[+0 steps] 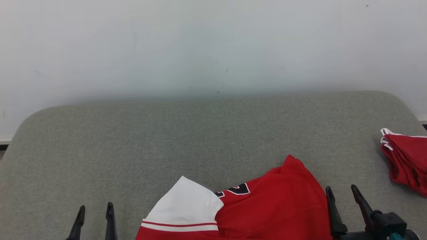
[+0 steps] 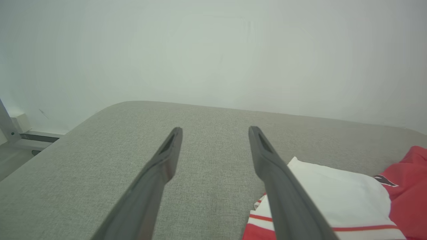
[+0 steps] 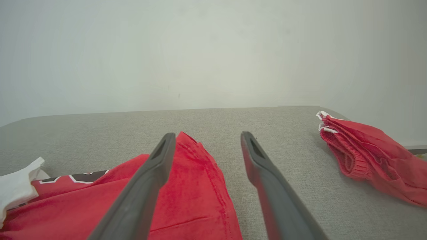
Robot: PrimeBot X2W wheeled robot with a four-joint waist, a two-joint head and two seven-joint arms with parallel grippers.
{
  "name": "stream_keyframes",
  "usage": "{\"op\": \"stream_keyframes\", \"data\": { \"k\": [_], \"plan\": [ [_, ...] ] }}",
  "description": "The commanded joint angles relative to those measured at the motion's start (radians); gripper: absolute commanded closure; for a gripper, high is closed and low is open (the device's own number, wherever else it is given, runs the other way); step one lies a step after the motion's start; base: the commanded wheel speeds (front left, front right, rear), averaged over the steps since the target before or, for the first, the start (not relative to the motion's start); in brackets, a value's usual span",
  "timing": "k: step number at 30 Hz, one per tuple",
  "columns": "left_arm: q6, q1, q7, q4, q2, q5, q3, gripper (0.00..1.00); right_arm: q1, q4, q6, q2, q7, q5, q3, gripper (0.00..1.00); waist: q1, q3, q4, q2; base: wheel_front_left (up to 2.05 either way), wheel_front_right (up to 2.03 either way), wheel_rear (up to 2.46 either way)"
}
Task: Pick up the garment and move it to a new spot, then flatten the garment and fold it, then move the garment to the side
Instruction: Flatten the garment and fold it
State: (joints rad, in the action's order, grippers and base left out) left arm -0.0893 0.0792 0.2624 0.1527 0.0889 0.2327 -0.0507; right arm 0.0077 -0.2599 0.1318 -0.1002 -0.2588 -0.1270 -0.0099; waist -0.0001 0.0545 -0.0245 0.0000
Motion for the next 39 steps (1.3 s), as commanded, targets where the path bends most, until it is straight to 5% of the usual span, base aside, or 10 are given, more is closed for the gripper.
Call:
{"op": "stream_keyframes", "data": {
  "k": [1,28,39],
  "plan": [
    [-0.011,-0.025,0.003,0.02,-0.008,-0.024,0.003,0.0,-0.015,-0.021,-0.002,-0.012,0.012,-0.015,0.007,0.0,0.0001,0.01,0.01,0.0,0.0,0.0,0.0],
    [-0.042,-0.053,0.003,0.085,-0.02,-0.063,0.037,0.0,-0.041,-0.062,-0.002,-0.015,0.047,-0.044,0.014,0.0,0.0001,0.001,-0.001,0.0,0.0,0.0,0.0],
    [-0.042,-0.204,-0.019,0.263,0.029,-0.018,0.198,0.0,-0.079,-0.02,-0.002,-0.038,0.323,-0.089,0.022,0.0,0.0001,-0.044,-0.031,0.0,0.0,0.0,0.0]
  ]
}}
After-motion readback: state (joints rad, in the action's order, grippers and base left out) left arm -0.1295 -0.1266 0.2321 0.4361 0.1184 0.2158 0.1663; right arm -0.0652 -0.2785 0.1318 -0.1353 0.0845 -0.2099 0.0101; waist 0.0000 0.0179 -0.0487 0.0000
